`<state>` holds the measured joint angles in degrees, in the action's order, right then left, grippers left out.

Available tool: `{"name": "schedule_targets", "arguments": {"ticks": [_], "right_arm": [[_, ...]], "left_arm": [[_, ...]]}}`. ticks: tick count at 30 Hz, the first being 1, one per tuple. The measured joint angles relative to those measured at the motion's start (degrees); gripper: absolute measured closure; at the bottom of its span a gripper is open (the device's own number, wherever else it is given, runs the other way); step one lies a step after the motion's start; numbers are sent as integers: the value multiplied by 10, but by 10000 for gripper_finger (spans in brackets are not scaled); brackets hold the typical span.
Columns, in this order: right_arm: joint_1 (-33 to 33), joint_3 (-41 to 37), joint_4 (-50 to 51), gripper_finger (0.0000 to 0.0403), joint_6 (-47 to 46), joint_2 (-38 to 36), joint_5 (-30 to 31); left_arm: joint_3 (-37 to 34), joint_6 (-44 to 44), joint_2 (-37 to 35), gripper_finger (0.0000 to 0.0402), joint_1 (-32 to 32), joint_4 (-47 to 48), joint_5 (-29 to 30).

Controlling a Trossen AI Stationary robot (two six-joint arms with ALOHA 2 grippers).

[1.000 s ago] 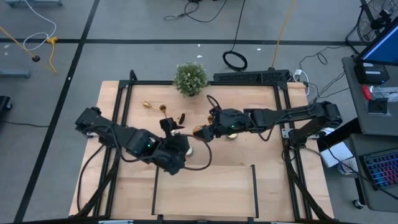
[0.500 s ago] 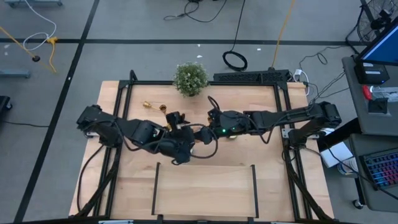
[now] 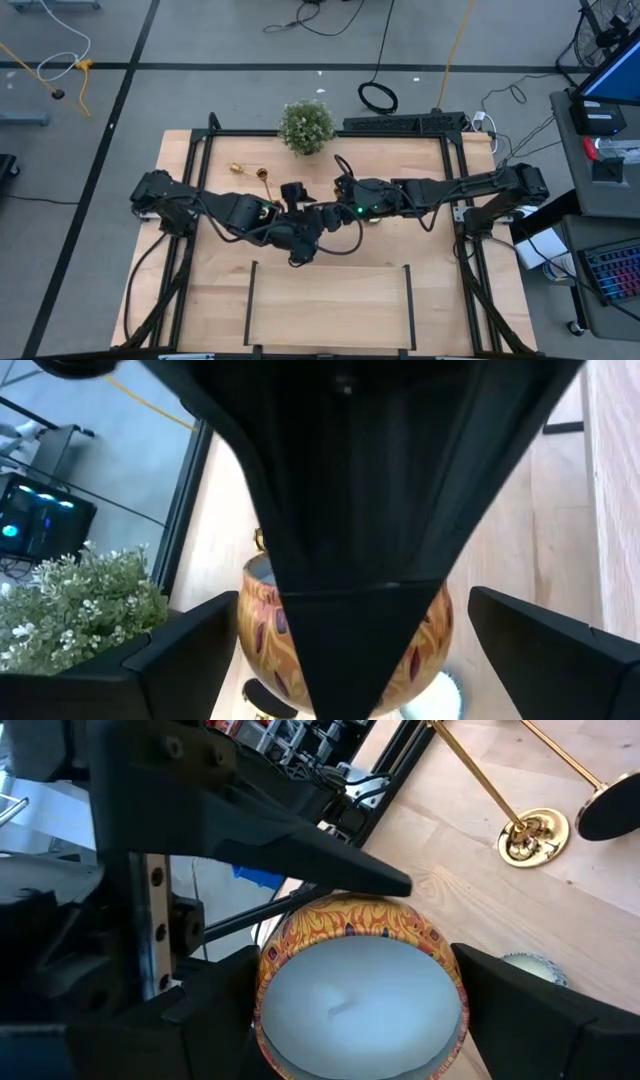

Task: Pick & Place candle stick holders
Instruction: Put the yellow scented candle on the shelf

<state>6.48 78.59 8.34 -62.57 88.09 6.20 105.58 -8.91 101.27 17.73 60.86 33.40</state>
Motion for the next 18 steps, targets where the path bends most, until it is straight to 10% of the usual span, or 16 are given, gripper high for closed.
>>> {"name": "schedule_targets", "arguments": {"ticks": [18], "right_arm": [[0, 0, -3, 99, 3, 0, -2]], "left_arm": [[0, 7, 0, 7, -16, -16, -38]]}}
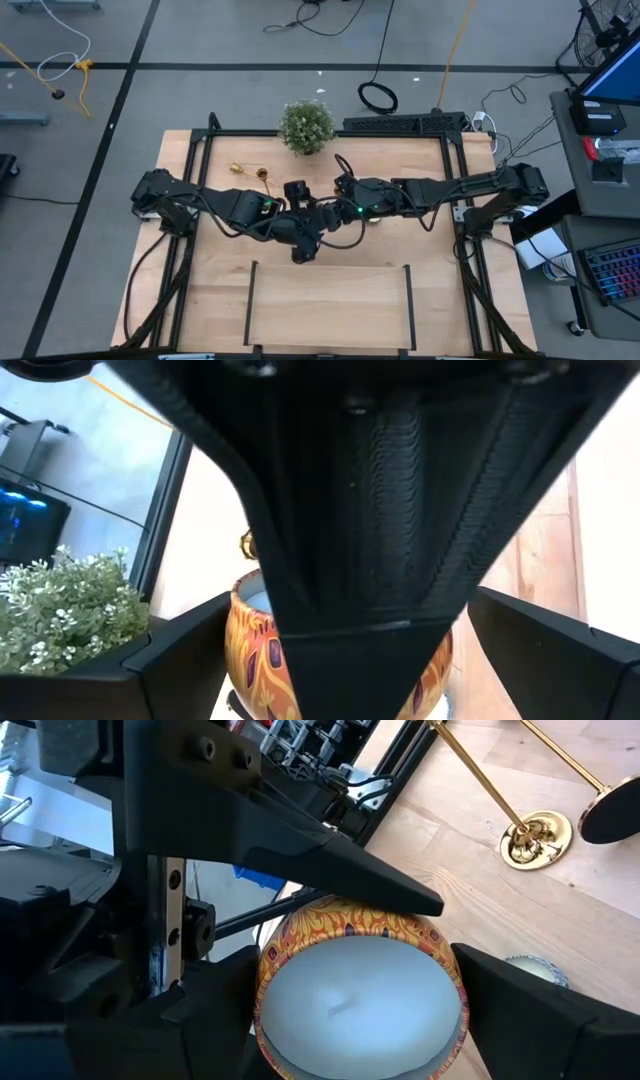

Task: Pick & Place candle stick holders
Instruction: Put the yellow scented candle on the shelf

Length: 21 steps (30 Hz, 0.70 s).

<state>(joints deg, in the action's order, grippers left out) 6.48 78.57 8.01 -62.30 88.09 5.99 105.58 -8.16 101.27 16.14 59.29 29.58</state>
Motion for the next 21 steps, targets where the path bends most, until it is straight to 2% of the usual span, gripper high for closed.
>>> {"name": "schedule_targets", "arguments": {"ticks": [5, 12, 21], "right_arm": [[0, 0, 0, 99, 0, 0, -2], [0, 0, 1, 98, 0, 0, -5], [0, 0, 0, 90, 0, 0, -2]], "left_arm": [[0, -5, 0, 19, 0, 0, -1], [0, -7, 0, 105, 0, 0, -5], [0, -31, -1, 105, -1, 4, -10]]}}
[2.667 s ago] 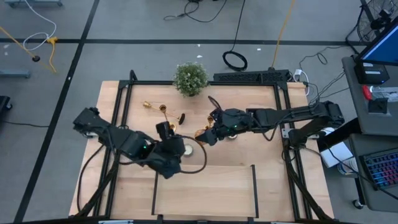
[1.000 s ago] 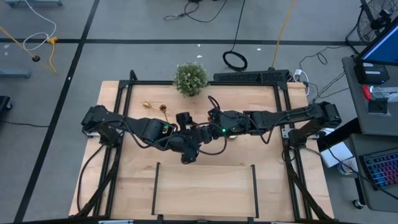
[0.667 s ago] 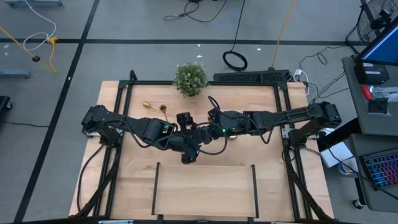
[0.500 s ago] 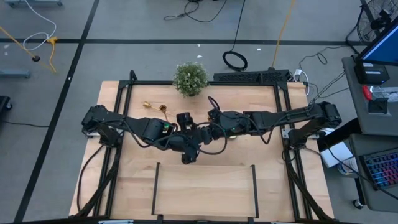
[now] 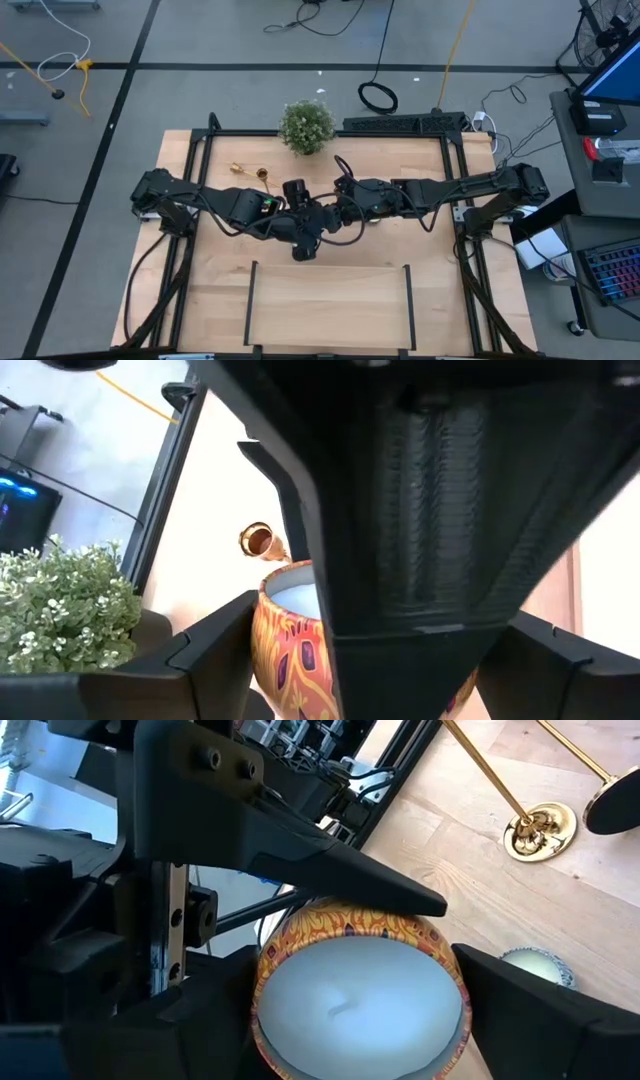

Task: Pick & Place candle stick holders
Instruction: Put the yellow scented candle on the shelf

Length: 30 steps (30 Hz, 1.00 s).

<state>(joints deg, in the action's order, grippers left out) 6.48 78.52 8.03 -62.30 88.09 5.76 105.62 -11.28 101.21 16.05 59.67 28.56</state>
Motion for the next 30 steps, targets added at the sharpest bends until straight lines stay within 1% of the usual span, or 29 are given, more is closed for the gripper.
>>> {"name": "schedule_targets", "arguments": {"ticks": [5, 11, 14, 18, 21, 26, 28, 30], "right_arm": [[1, 0, -2, 59, 2, 0, 2], [3, 0, 12, 24, 4, -6, -3], [0, 0, 24, 14, 15, -14, -16], [-2, 0, 43, 12, 26, -33, -26], [-3, 0, 63, 14, 38, -48, -28], [-3, 0, 100, 15, 47, -79, -28], [-2, 0, 115, 16, 50, -88, -30], [2, 0, 125, 16, 54, -97, -35]], "left_arm": [[0, -27, 1, 105, 3, 17, -16], [0, -74, 1, 105, 16, 67, -33], [0, -111, -4, 105, 25, 81, -39], [0, -178, -24, 105, 47, 89, -34], [0, -242, -42, 105, 66, 94, -8], [0, -383, -72, 105, 125, 105, 87], [0, -443, -73, 105, 154, 108, 117], [0, -503, -72, 105, 180, 109, 132]]}}
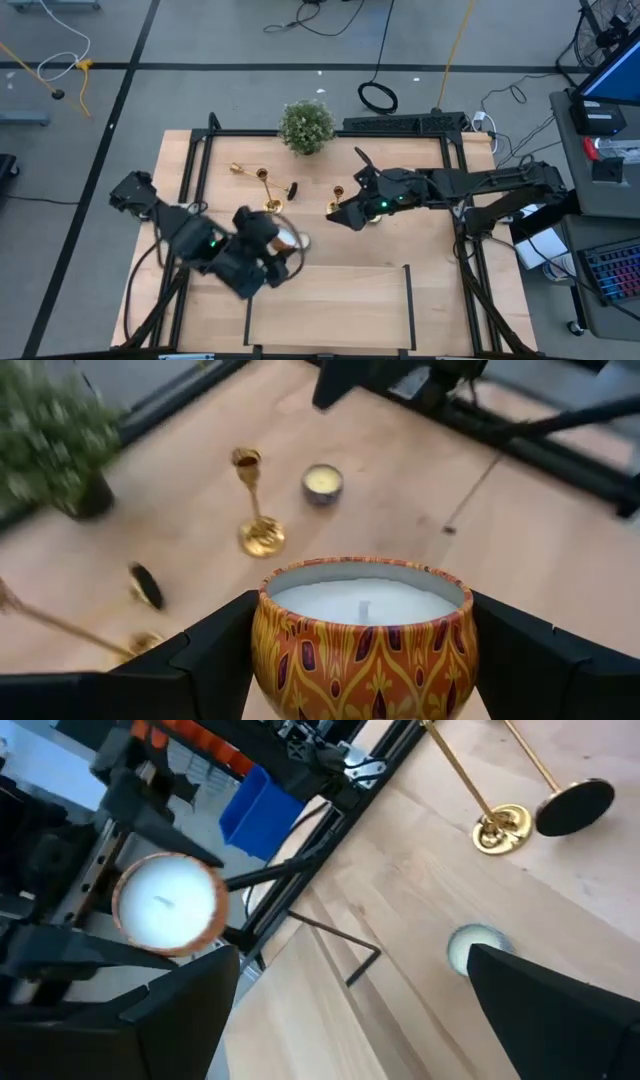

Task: Pick & Place candle stick holders
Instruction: Put the yellow scented candle on the shelf

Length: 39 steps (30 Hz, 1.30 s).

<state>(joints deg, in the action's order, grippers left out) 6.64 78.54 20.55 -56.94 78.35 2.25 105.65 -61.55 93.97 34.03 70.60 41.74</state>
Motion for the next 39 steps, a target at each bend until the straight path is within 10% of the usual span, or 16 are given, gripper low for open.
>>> {"name": "schedule_targets", "arguments": {"ticks": [11, 24, 39], "right_arm": [[22, 0, 19, 16, 32, -39, -79], [66, -6, 45, 16, 62, -38, -130], [77, -8, 43, 16, 61, -38, -144]], "left_arm": [[0, -271, 67, 105, 108, -90, 62], [0, -142, 168, 105, 95, -425, 98], [208, -140, 193, 105, 89, -125, 250]]}}
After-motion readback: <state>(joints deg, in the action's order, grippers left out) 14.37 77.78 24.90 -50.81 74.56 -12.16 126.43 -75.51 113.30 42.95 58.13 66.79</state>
